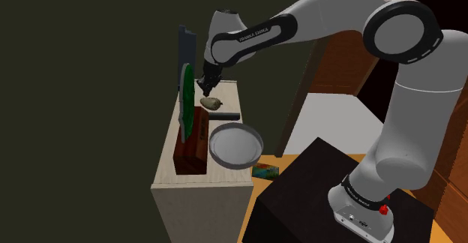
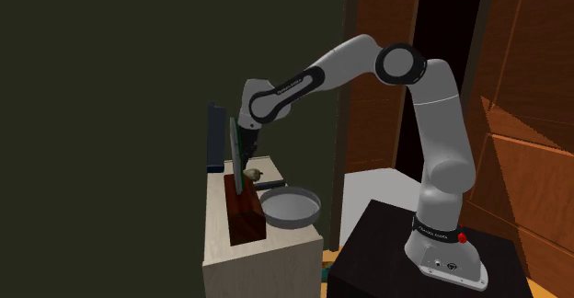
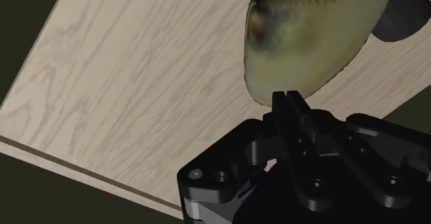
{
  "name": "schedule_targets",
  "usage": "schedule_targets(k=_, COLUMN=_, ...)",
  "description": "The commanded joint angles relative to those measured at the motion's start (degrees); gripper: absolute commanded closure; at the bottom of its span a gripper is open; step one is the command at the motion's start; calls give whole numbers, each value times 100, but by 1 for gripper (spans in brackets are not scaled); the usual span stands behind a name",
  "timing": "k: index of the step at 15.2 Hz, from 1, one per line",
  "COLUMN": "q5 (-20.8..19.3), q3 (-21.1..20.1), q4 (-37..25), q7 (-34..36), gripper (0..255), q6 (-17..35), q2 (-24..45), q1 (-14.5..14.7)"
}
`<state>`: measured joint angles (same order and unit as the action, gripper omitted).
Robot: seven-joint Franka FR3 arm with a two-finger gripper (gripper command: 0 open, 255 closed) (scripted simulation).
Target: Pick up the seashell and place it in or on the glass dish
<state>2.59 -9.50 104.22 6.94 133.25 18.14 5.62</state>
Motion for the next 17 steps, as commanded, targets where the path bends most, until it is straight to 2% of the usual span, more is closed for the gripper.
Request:
schedule_targets(k=1, q5=0, q3=-2, q4=-9, q7=16, gripper=255, q6=-174, q2=-35, q1=3)
schedule_targets(k=2, q5=1, q3=-1, q4=-1, q7=7, gripper=255, q6=-78, q2=-20, q1=1)
schedule_targets(k=3, q5=1, q3=-1, q4=-1, q7=7, gripper=0, q6=-78, q2=-20, q1=1)
schedule_targets(k=5, q5=-477, q3=224, q4=874, q7=1591, gripper=0, q6=526, q2=-624, q1=399)
schedule_targets(k=7, q5=-1272, q3=414, q4=1493, q7=3505, gripper=0, q6=857, q2=-1070, q1=841)
schedule_targets(k=9, q5=-2232, q3=480, q4=1833, q7=5613, gripper=0, q6=839, q2=-1347, q1=1240)
schedule_targets(k=11, q5=-3085, q3=407, q4=1892, q7=7665, gripper=0, q6=470, q2=-1436, q1=1587)
schedule_targets(k=17, q5=-3319, q3=459, q4=1884, q7=7939, gripper=0, q6=718, q2=-1141, q1=1560)
